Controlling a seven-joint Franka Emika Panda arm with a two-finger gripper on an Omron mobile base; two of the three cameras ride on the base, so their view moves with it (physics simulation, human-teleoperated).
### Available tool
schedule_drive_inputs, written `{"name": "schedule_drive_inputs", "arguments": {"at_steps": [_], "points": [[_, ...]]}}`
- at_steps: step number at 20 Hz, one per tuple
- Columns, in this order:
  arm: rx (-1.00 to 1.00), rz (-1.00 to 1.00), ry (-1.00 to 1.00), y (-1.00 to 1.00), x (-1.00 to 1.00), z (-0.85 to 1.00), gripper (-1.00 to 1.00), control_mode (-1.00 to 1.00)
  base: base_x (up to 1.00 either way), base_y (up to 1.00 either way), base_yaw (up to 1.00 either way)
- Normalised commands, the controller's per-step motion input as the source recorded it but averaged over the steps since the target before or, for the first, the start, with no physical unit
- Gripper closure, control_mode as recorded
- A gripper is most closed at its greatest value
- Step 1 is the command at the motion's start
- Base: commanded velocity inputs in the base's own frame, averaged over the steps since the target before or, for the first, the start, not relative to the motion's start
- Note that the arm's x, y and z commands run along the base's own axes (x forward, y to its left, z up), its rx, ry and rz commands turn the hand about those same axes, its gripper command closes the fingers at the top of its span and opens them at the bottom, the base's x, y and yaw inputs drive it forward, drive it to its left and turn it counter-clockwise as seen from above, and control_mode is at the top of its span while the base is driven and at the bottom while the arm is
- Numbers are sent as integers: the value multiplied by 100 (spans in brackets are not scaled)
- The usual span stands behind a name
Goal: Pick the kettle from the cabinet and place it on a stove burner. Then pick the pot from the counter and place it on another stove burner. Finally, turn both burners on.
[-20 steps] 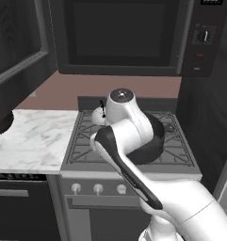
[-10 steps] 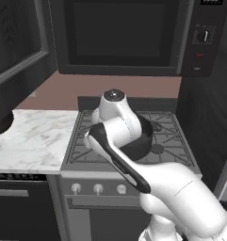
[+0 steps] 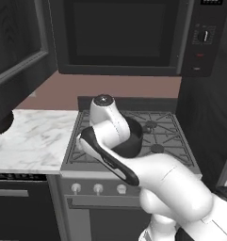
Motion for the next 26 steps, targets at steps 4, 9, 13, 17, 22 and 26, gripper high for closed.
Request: {"name": "schedule_drive_inputs", "arguments": {"at_steps": [4, 9, 13, 17, 22, 26], "points": [[0, 0, 0, 11, 24, -28, 100, -100, 0, 0, 0], [0, 0, 0, 10, 28, -24, 100, -100, 0, 0, 0], [0, 0, 0, 3, 22, -18, 100, -100, 0, 0, 0], [0, 0, 0, 5, 27, -12, 100, -100, 0, 0, 0], [0, 0, 0, 8, 29, -11, 100, -100, 0, 0, 0], [0, 1, 1, 10, 29, -10, 100, -100, 0, 0, 0]]}}
